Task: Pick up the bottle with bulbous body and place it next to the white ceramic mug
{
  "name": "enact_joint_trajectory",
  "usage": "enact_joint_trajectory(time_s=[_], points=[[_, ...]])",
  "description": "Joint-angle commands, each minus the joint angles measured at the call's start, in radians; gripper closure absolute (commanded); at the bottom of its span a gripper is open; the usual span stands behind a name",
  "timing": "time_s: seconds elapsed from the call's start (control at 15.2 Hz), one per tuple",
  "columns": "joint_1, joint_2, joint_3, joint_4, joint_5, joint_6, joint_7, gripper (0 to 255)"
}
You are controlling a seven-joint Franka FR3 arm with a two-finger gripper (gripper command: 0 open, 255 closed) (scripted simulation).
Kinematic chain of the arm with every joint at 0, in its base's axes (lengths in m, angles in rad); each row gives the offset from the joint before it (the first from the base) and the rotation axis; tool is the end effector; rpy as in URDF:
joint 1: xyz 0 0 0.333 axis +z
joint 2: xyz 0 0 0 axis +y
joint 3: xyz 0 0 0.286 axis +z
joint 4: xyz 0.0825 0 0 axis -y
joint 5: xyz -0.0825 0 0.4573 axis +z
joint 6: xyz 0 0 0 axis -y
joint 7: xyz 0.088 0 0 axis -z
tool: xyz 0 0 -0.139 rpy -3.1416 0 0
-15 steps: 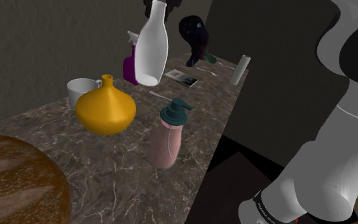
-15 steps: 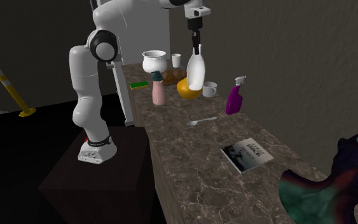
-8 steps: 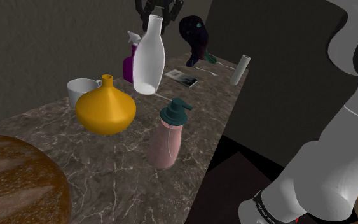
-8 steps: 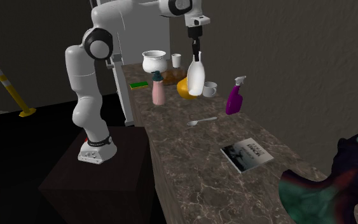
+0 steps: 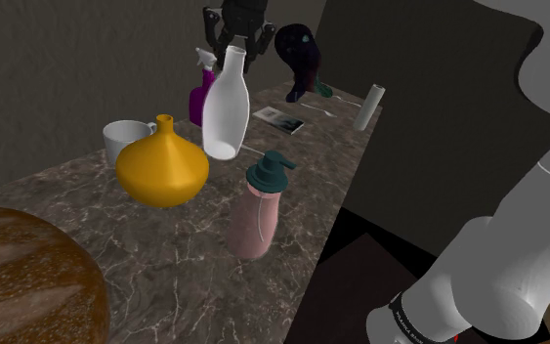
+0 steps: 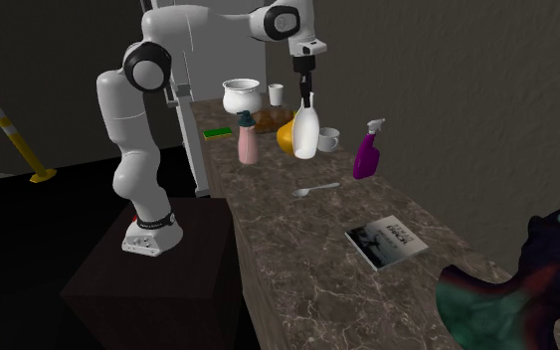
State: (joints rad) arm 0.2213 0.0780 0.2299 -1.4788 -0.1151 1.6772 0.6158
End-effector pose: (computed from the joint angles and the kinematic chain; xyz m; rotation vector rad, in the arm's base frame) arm 0.6062 0.2720 0.5751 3.1005 -0.2504 0.2413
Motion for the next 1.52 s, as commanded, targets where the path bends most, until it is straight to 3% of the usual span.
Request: enact_joint_trajectory(time_s=[0.0, 0.53, 1.06, 1.12, 1.45], points=[[-0.002, -0.011, -0.001, -0.043, 0.002, 0.033, 0.001, 255], [-0.006, -0.032, -0.004, -0.183, 0.005, 0.153, 0.008, 255], [-0.006, -0.032, -0.004, -0.183, 0.005, 0.153, 0.008, 255], [-0.006, -0.032, -0.004, -0.183, 0.005, 0.153, 0.008, 0], [-0.006, -0.032, -0.004, -0.183, 0.005, 0.153, 0.008, 0]])
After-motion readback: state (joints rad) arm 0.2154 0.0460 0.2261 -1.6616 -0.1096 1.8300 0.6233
